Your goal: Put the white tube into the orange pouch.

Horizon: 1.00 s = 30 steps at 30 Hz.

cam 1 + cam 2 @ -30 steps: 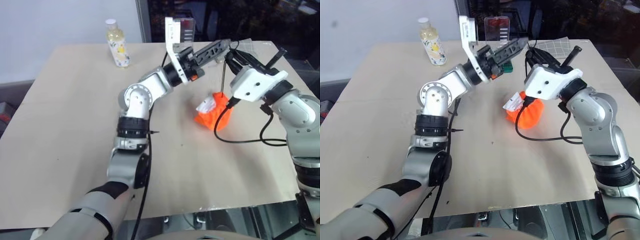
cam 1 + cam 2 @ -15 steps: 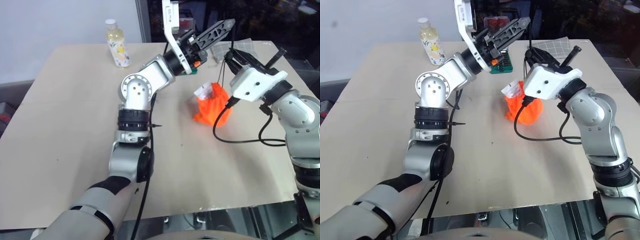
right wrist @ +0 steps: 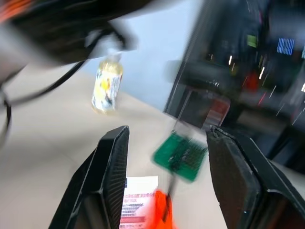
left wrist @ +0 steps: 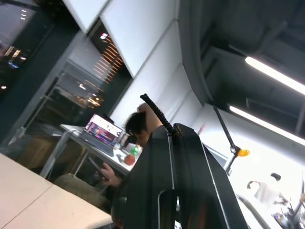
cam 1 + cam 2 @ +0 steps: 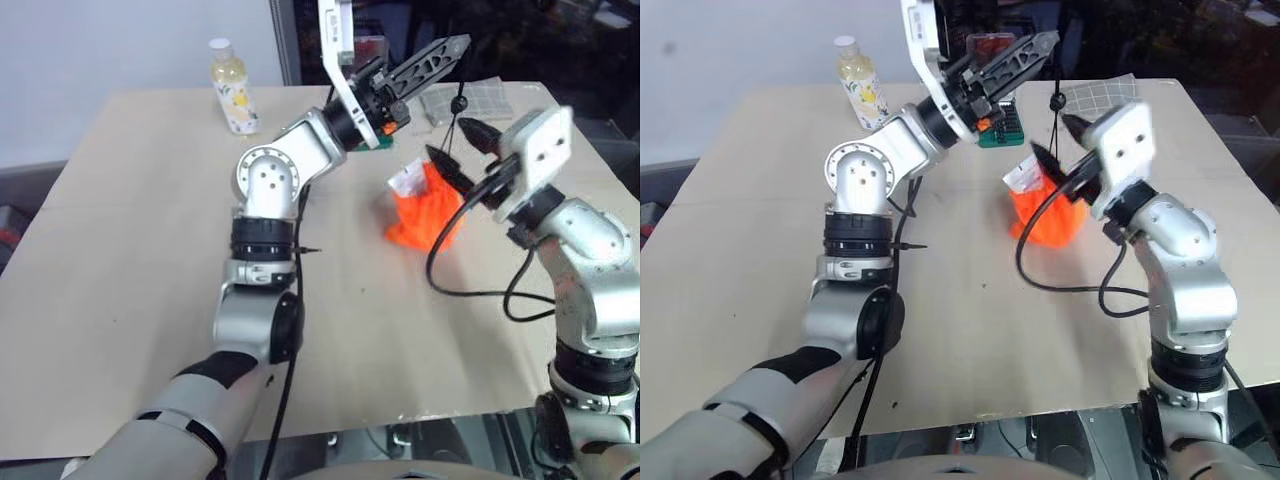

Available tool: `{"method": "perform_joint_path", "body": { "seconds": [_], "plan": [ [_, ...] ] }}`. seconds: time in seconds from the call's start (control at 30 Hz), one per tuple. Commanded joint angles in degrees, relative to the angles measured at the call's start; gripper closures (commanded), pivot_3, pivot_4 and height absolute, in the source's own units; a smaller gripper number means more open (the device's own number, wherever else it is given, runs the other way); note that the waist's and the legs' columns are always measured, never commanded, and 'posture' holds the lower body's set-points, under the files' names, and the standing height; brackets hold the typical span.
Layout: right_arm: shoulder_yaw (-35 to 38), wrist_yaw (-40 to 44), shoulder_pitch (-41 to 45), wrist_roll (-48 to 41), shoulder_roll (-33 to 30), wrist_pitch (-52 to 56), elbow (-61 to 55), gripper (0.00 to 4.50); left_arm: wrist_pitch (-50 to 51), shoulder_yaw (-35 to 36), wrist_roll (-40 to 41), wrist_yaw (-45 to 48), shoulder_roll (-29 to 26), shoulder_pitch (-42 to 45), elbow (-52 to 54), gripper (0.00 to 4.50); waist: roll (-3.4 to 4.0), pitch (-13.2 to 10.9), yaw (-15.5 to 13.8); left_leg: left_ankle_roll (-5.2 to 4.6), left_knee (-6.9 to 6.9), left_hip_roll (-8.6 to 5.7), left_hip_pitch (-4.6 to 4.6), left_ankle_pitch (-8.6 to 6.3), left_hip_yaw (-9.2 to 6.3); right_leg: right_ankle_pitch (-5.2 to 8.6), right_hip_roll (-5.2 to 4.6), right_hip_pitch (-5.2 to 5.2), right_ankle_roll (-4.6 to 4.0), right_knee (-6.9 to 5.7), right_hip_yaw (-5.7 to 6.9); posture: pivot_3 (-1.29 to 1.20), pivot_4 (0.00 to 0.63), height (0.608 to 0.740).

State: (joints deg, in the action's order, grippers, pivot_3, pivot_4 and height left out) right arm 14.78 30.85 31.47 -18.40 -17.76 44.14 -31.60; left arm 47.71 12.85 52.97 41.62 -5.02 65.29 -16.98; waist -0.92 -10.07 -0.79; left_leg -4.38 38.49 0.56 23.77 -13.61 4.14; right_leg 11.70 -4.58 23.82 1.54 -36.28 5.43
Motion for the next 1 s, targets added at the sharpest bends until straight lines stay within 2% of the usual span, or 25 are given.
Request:
{"method": "perform_joint_path", "body": {
  "seconds": [0.03, 0.17, 0.57, 1.0],
  "plan": [
    [6.71, -1.77, 3.39, -8.21, -2.62, 6.52, -1.58, 1.9, -1.6, -0.29, -0.84, 3.4, -1.86, 2.66, -1.22, 4.5, 0.0, 0.0, -0.09, -0.01, -0.01, 0.0, 0.0, 0.0, -0.02, 0.0, -0.01, 0.01, 0.0, -0.01, 0.0, 0.0, 0.15, 0.74],
    [5.28, -2.57, 4.43, -11.5, -5.53, 8.76, -2.88, 1.9, -2.24, -0.66, -2.09, 4.98, -2.68, 3.37, -2.81, 4.5, 0.0, 0.0, 0.01, -0.03, -0.04, -0.02, 0.02, -0.02, -0.01, 0.01, 0.0, 0.04, 0.0, 0.0, -0.05, 0.0, 0.15, 0.74],
    [3.06, -6.56, 5.56, -22.74, -5.02, 10.8, -3.25, 1.9, -1.98, -1.37, -3.0, 6.99, -2.7, 2.84, -2.4, 4.5, 0.0, 0.0, 0.03, -0.08, -0.07, -0.02, 0.06, -0.05, 0.03, 0.01, -0.01, 0.1, 0.01, 0.0, -0.13, 0.0, 0.15, 0.74],
    [1.49, -9.42, 6.42, -24.72, -7.44, 8.62, -0.37, 1.9, 0.12, -0.93, -1.26, 5.69, -2.19, 1.36, 1.55, 4.5, 0.0, 0.0, 0.05, -0.13, -0.07, -0.02, 0.07, -0.07, 0.05, 0.01, -0.01, 0.1, 0.0, 0.04, -0.17, 0.0, 0.15, 0.74]
  ]
}}
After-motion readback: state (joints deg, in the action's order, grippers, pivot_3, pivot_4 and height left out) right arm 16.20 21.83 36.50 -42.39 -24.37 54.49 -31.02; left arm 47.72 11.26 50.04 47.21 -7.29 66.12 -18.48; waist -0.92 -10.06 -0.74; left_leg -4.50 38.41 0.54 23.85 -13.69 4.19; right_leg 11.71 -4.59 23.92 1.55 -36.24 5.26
